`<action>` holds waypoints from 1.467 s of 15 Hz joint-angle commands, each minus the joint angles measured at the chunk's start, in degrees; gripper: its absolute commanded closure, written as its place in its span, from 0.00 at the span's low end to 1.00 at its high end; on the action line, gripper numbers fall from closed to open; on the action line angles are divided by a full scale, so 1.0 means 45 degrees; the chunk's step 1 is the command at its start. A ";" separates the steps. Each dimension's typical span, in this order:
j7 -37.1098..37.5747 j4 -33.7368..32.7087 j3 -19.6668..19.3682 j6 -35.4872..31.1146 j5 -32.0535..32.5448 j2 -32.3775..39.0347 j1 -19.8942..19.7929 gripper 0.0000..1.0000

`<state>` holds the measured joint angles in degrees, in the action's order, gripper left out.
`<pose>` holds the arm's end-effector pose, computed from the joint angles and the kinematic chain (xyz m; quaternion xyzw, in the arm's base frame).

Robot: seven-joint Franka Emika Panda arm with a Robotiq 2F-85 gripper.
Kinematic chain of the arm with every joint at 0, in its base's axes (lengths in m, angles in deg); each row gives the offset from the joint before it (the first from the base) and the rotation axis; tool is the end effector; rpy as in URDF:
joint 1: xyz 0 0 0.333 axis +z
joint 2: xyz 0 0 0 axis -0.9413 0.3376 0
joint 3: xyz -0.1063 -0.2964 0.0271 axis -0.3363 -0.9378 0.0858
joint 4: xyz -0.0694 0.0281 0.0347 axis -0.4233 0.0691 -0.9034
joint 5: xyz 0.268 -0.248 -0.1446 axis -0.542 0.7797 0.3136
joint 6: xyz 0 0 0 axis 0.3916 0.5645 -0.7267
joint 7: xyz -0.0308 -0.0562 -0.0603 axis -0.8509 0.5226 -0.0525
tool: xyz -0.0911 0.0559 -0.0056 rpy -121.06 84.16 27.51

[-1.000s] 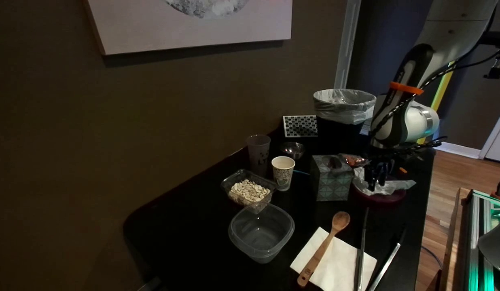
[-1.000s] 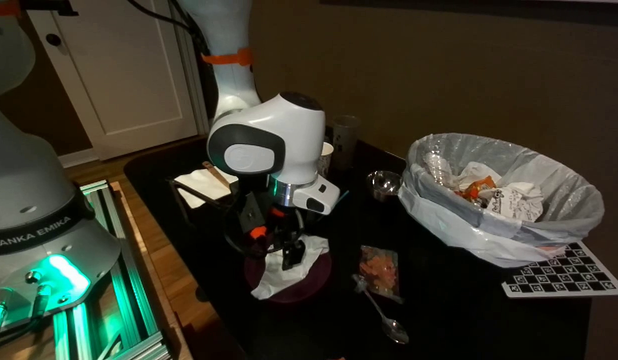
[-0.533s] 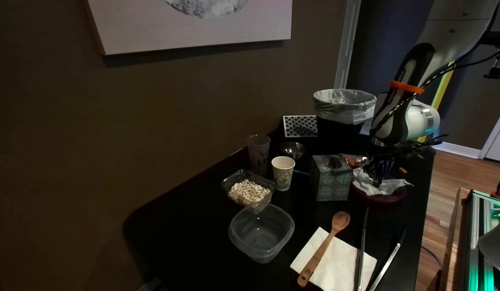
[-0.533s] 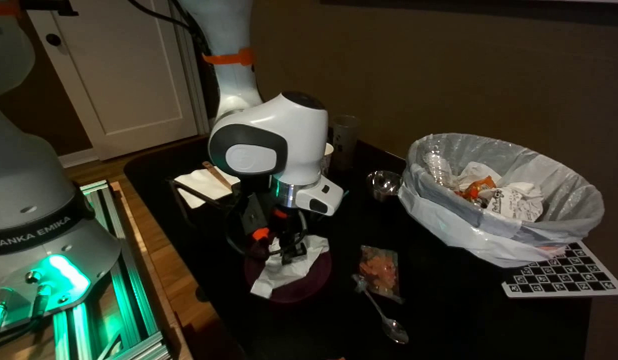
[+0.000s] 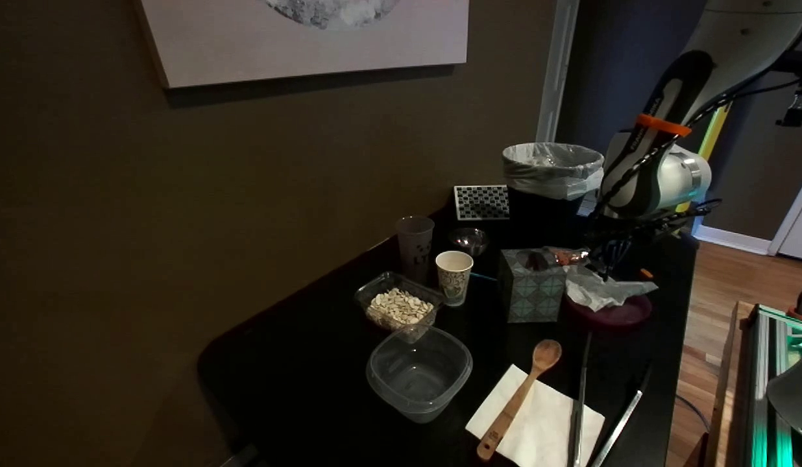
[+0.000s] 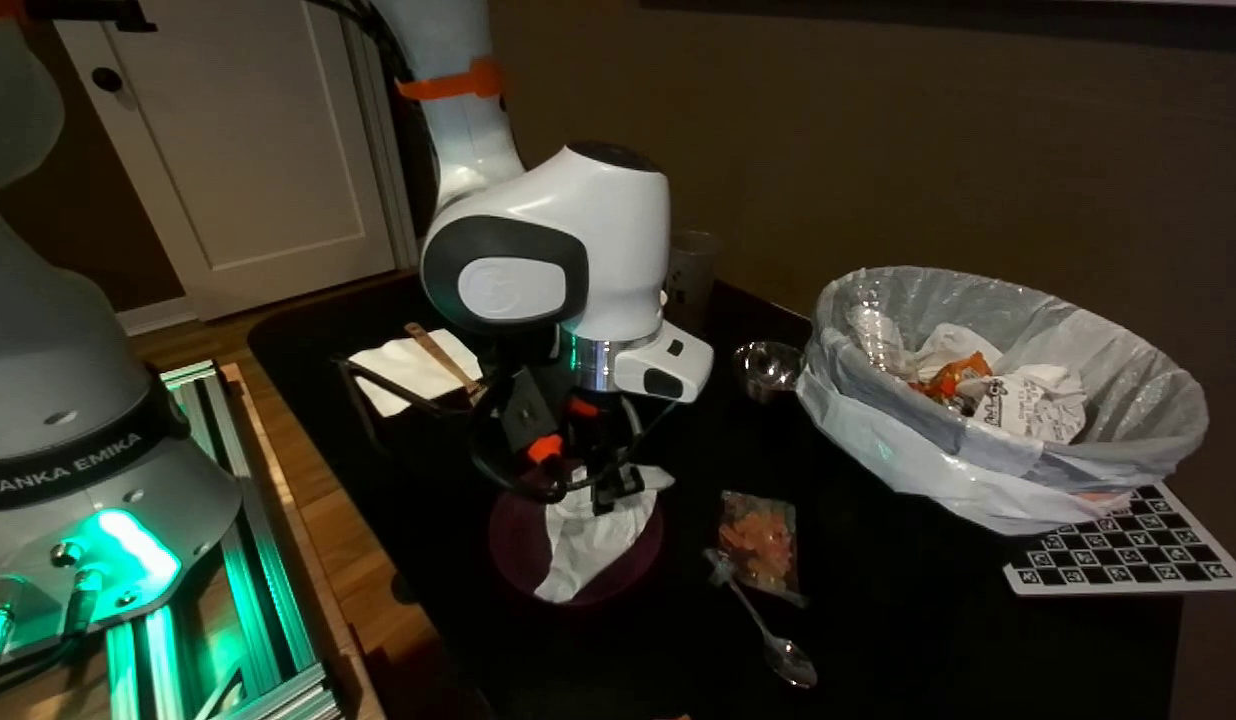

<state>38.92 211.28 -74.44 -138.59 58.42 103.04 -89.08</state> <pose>0.3559 -0.1978 0.1365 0.9916 -0.1268 -0.0119 0.0230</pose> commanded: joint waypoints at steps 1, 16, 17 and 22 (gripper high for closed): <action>0.0499 0.0429 -0.1308 0.0383 0.1074 -0.1208 0.0900 1.00; 0.4065 0.0363 -0.5538 -0.0341 0.6370 -0.3698 0.3132 1.00; 0.3839 0.0514 -0.5292 -0.0426 0.5843 -0.3692 0.3204 1.00; 0.2692 0.0744 -0.2500 -0.1525 0.3126 -0.3205 0.2048 1.00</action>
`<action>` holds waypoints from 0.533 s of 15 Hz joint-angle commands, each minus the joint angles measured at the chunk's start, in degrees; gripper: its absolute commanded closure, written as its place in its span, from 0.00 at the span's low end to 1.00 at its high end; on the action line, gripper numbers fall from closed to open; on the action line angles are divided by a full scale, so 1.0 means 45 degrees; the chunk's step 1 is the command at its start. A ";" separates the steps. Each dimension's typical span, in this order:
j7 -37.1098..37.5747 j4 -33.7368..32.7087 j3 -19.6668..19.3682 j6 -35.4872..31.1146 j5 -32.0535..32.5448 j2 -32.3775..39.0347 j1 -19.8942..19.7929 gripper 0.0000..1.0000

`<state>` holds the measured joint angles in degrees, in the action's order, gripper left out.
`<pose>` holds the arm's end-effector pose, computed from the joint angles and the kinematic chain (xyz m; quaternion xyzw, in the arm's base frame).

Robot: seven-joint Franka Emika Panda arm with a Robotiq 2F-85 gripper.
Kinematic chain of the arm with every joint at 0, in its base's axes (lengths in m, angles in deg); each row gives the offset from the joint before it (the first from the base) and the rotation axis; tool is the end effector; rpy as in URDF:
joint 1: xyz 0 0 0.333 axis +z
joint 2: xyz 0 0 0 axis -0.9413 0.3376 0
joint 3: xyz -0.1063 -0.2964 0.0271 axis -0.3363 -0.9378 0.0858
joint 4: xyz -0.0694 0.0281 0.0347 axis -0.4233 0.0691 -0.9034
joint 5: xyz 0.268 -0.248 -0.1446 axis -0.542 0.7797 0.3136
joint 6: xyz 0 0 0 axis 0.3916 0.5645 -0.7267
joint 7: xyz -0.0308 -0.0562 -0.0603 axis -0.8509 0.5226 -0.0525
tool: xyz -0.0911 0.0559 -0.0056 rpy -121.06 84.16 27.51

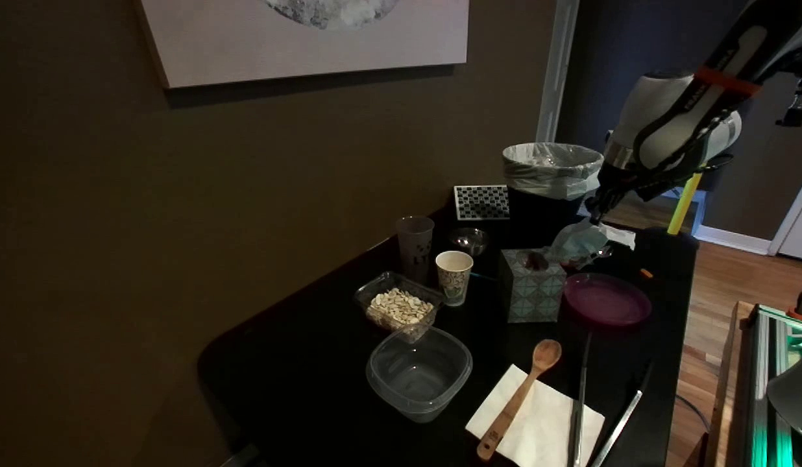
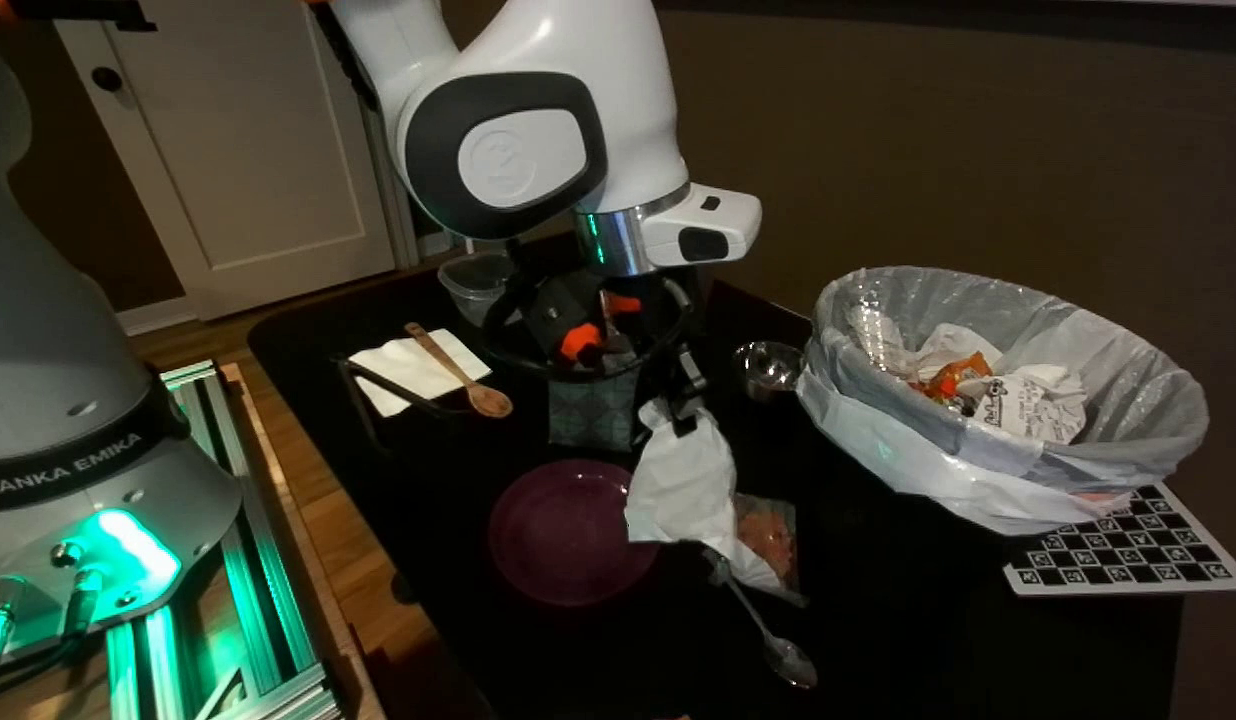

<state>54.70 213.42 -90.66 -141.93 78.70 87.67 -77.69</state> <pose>0.3741 -0.2134 0.2428 0.9798 -0.1344 0.1184 0.0885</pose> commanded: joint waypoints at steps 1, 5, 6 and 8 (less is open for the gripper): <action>-0.1304 0.0210 0.1080 -0.1032 -0.2134 0.0396 -0.0125 1.00; -0.2531 -0.0253 0.2341 -0.1357 -0.3953 0.0887 -0.0651 1.00; -0.2907 -0.0384 0.2770 -0.1402 -0.4471 0.0997 -0.0890 1.00; -0.3827 -0.0683 0.3949 -0.1323 -0.5837 0.1155 -0.1571 1.00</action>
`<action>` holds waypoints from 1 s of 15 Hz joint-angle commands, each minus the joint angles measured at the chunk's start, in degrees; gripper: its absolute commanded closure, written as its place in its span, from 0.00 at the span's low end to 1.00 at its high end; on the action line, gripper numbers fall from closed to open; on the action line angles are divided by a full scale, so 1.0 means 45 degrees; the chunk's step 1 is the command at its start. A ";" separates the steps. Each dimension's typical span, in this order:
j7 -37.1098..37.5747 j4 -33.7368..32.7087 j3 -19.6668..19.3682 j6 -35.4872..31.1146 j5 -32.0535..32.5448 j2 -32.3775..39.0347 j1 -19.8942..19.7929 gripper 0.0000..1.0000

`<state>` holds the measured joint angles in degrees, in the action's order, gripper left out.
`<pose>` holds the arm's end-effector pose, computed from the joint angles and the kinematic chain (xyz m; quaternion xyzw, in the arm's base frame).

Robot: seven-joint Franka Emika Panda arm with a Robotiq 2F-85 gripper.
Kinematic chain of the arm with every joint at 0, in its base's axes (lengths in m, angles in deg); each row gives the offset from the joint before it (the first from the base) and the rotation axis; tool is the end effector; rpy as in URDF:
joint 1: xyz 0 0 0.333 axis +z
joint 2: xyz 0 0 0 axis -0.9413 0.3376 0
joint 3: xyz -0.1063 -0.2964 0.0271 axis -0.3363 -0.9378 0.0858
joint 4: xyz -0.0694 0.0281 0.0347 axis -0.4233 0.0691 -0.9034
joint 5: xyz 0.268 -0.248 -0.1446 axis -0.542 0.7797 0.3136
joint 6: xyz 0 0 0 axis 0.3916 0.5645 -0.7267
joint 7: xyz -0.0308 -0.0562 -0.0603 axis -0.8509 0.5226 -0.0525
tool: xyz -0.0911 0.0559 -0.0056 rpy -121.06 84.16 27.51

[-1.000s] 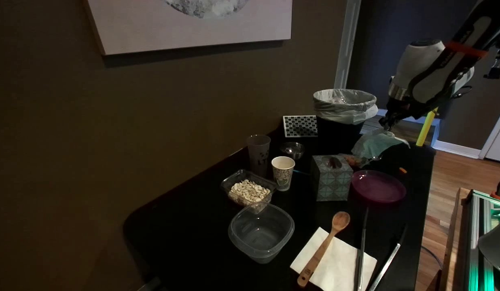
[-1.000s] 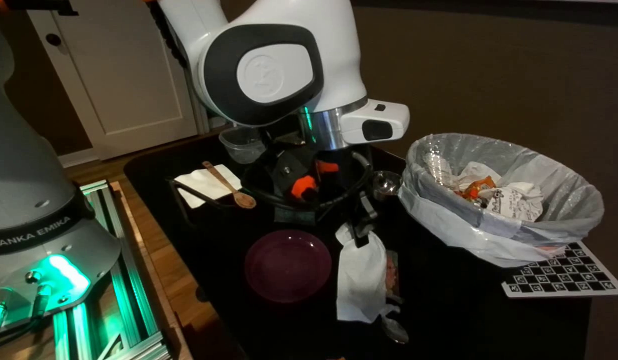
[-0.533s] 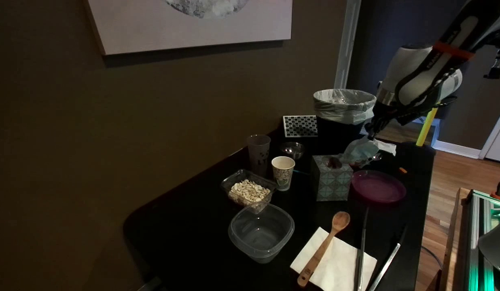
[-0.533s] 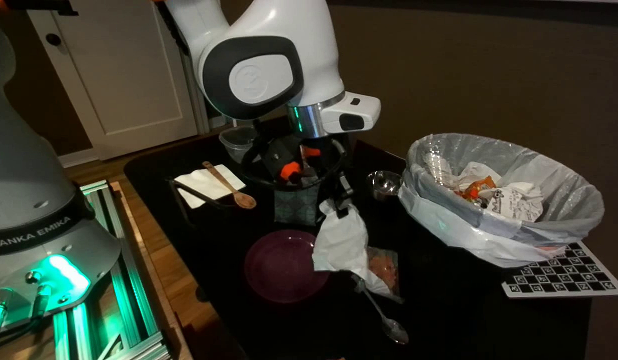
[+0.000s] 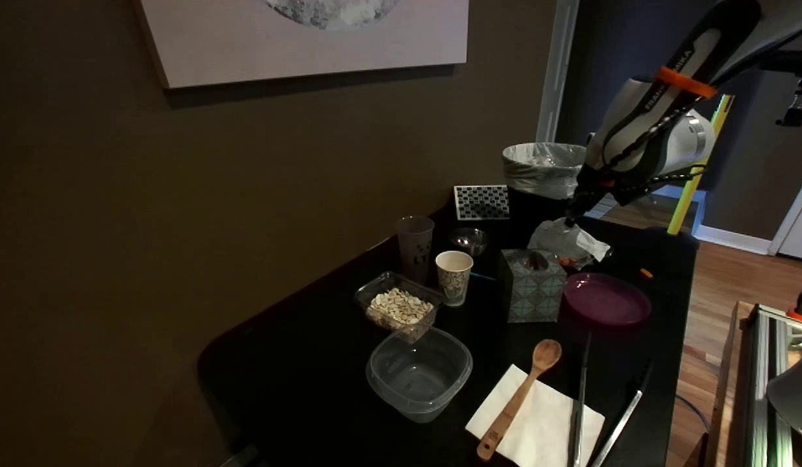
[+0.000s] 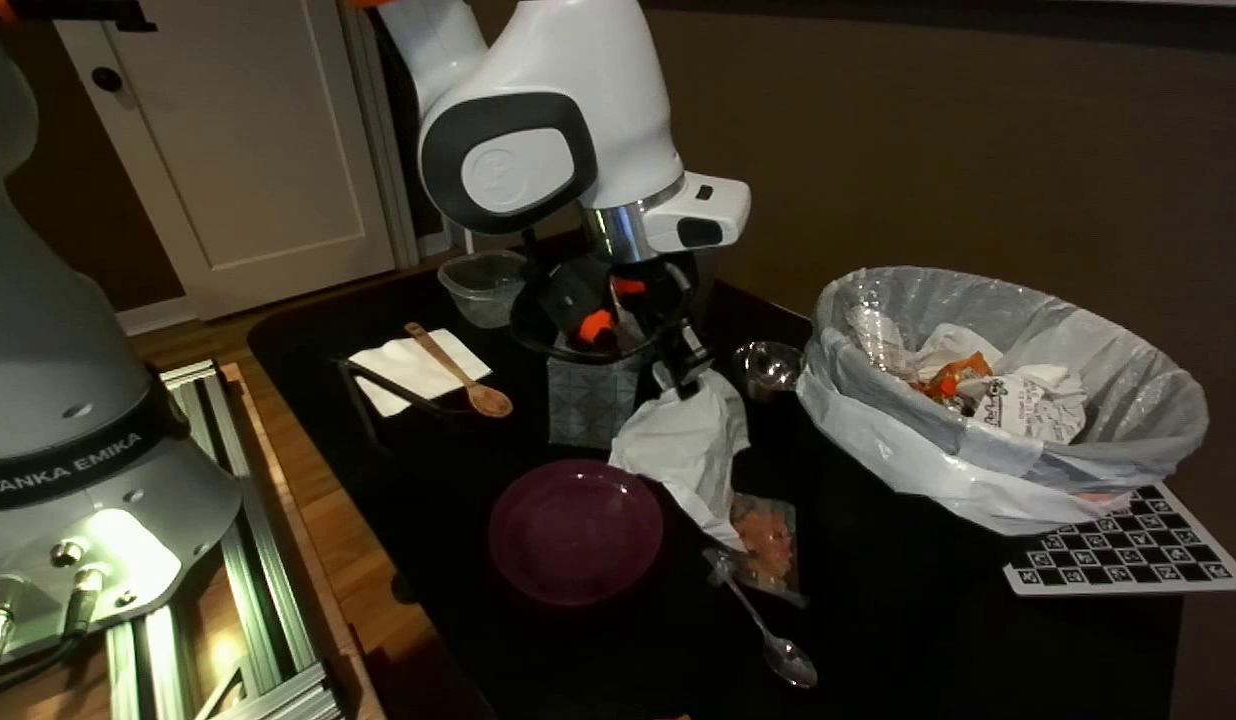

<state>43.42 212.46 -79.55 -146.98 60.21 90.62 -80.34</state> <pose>0.4034 -0.1828 0.2378 0.9787 -0.1185 0.1556 0.0620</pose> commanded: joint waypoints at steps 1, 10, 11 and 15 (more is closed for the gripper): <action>-0.1744 -0.0715 0.1986 -0.0205 -0.2313 0.0686 -0.1337 1.00; -0.3935 -0.2376 0.4702 0.0383 -0.4500 0.2173 -0.4467 0.51; -0.4038 -0.2409 0.4919 0.0443 -0.4529 0.2241 -0.4770 0.45; -0.4213 -0.2389 0.5822 0.1098 -0.4626 0.2128 -0.5698 0.14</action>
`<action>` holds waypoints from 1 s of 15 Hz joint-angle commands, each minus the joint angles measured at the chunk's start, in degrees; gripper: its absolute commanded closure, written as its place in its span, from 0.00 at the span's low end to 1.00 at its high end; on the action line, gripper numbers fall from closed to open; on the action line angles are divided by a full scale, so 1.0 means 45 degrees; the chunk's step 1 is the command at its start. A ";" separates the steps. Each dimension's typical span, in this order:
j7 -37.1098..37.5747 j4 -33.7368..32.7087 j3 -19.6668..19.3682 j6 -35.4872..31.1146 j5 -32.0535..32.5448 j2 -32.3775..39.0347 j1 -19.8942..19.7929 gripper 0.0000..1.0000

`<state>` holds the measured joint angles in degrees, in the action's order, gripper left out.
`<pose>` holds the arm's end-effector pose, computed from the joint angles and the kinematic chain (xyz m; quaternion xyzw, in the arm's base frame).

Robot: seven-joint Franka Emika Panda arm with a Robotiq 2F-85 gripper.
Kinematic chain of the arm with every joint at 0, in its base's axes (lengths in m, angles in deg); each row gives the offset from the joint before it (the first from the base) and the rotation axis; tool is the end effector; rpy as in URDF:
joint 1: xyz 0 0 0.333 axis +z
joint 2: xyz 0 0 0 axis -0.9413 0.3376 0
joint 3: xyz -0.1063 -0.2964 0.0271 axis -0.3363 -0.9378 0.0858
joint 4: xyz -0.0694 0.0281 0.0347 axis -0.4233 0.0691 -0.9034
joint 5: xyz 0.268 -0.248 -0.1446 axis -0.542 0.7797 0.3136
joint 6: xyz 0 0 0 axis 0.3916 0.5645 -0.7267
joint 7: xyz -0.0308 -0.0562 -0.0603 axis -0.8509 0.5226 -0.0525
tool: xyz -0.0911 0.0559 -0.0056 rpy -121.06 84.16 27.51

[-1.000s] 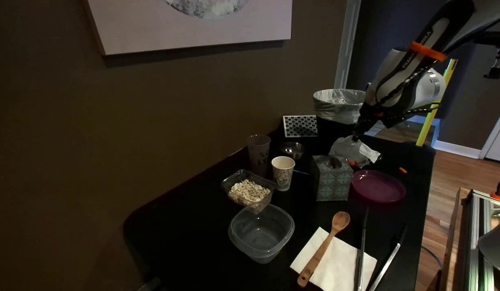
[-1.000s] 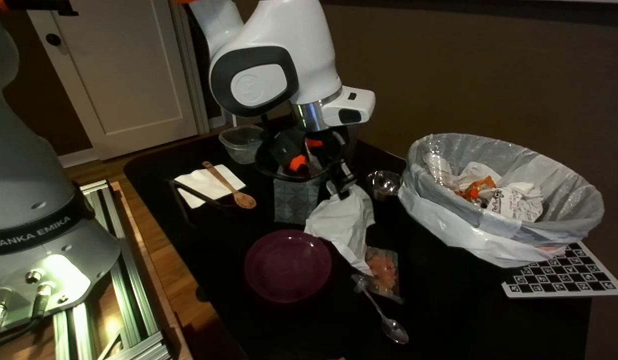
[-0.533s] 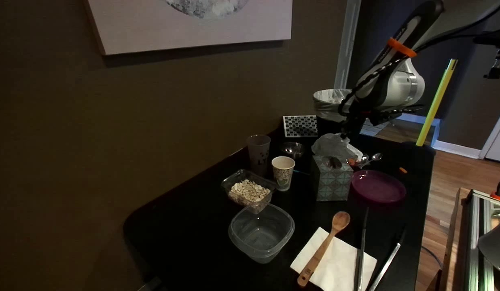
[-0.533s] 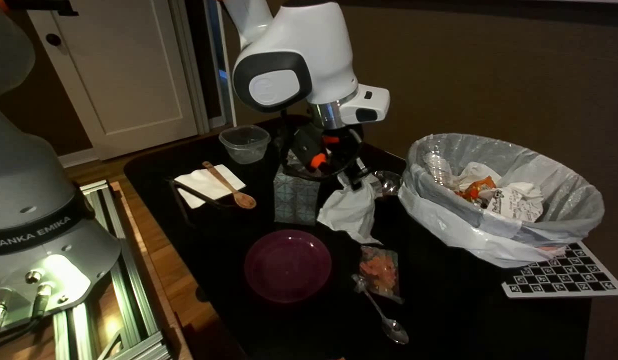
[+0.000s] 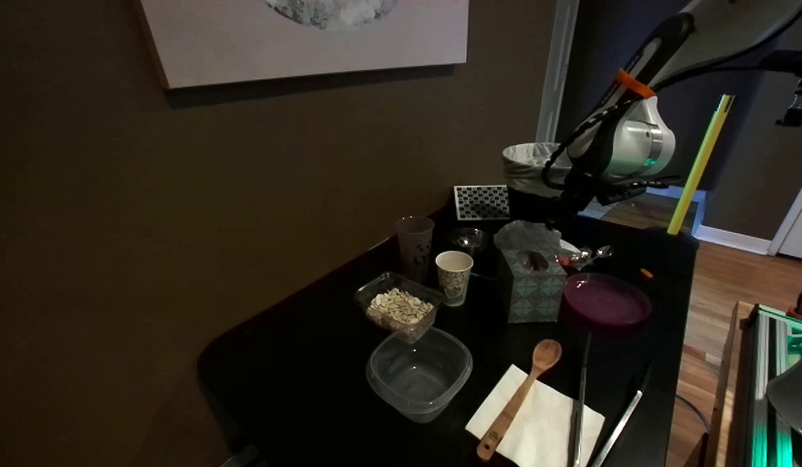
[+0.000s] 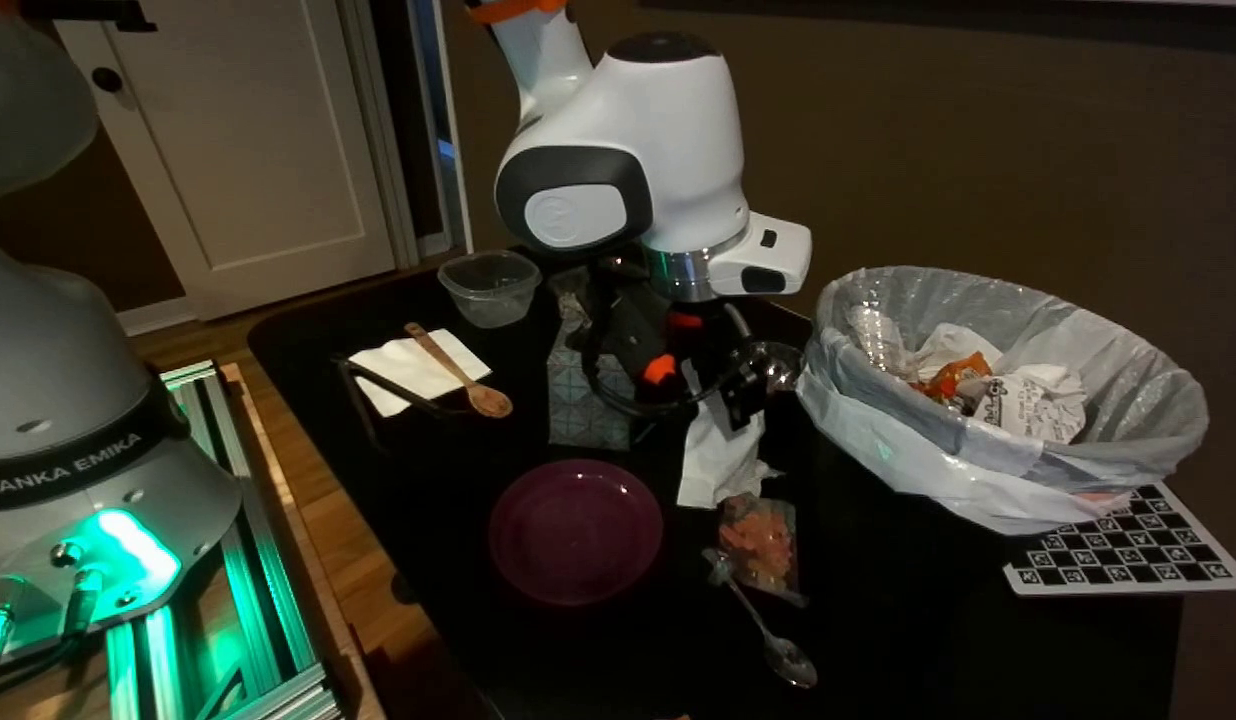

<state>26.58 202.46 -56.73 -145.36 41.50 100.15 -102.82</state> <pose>0.4383 -0.2205 0.2123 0.9774 -0.1381 0.1589 0.0199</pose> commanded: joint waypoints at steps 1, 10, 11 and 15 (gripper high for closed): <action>-0.0302 -0.0080 0.0717 0.1011 -0.0380 -0.0130 -0.0692 0.08; 0.2519 -0.0055 -0.3294 0.5624 0.1880 -0.0749 0.1862 0.00; 0.2534 -0.0056 -0.3483 0.5798 0.1863 -0.0793 0.2014 0.00; 0.2025 0.0296 -0.3748 0.6256 0.1689 -0.1525 0.2460 0.00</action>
<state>35.61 202.40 -71.98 -119.80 48.68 96.66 -94.16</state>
